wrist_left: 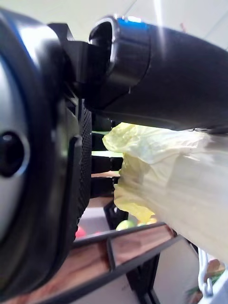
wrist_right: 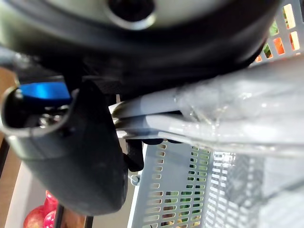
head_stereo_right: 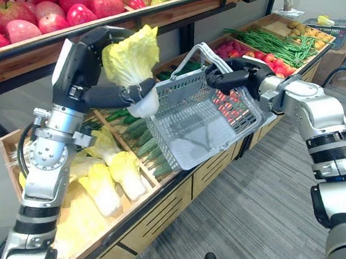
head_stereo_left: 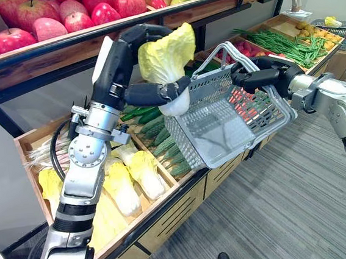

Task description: Pick vegetable in the basket

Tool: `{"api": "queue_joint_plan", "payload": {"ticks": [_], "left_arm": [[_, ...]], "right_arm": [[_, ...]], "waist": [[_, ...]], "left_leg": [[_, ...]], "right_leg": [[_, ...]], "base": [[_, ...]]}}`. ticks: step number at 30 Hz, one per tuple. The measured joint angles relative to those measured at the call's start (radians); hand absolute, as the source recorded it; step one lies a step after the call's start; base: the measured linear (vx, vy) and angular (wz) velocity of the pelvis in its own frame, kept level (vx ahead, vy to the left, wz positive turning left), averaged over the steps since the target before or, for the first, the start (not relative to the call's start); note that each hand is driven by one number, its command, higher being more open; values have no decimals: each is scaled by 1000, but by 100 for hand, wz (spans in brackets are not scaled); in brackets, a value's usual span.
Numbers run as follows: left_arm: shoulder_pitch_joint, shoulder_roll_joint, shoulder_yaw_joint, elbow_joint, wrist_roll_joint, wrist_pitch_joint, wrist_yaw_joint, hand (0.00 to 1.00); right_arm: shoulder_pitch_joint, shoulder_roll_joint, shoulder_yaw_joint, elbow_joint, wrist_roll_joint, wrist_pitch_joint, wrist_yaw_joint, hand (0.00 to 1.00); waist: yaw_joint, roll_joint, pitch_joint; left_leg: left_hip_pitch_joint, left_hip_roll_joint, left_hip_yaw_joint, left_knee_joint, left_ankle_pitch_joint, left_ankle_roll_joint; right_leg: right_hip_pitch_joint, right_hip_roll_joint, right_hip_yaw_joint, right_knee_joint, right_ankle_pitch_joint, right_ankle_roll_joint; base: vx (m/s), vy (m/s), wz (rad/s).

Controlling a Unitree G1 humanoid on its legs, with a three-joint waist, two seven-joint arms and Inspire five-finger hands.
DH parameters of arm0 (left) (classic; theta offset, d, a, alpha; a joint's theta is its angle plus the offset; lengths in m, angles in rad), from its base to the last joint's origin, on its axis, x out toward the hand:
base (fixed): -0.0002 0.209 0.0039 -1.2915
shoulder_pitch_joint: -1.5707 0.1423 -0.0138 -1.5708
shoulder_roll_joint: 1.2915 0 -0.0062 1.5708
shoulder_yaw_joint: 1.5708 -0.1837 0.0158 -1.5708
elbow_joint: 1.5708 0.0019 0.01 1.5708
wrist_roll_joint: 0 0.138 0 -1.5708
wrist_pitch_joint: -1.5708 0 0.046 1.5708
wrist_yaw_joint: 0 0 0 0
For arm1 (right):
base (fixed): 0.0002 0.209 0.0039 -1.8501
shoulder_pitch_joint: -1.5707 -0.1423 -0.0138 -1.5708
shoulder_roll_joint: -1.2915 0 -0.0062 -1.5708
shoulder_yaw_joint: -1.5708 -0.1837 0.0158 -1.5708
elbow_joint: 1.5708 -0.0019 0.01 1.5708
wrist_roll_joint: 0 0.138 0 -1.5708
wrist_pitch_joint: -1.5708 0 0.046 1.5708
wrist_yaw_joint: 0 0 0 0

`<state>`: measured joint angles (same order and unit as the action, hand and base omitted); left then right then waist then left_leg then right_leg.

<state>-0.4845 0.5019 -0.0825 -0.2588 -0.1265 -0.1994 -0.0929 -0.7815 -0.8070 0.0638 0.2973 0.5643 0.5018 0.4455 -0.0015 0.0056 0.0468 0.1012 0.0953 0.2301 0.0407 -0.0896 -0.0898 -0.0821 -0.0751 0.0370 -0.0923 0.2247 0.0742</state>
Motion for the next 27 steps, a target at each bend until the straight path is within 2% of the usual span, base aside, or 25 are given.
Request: {"api": "queue_joint_plan", "payload": {"ticks": [5,8,16,27], "left_arm": [[0,-10,-69,-52,103,-76,7,0],[1,-21,-94,-53,152,-94,11,0],[38,-26,-165,-45,213,-97,13,0],[106,-51,-258,55,258,-95,-5,0]], "right_arm": [[48,22,1,-28,-14,0,14,0],[58,23,3,-29,-14,0,14,0],[61,24,3,-96,-13,0,30,0],[61,25,20,-211,24,11,18,0]], "waist": [[-1,12,-8],[-2,14,-9],[-8,14,-9],[-9,13,-9]], "left_leg": [[1,0,1,0,1,-1],[2,1,3,0,1,-1],[6,3,10,-5,1,-2],[21,2,37,-15,1,-3]], "right_leg": [[0,0,0,0,0,0],[0,1,1,0,0,0],[-3,5,10,0,0,0],[-5,11,32,0,2,3]], "base": [[-5,26,0],[-4,20,-1],[0,0,-2],[1,23,-6]]}}
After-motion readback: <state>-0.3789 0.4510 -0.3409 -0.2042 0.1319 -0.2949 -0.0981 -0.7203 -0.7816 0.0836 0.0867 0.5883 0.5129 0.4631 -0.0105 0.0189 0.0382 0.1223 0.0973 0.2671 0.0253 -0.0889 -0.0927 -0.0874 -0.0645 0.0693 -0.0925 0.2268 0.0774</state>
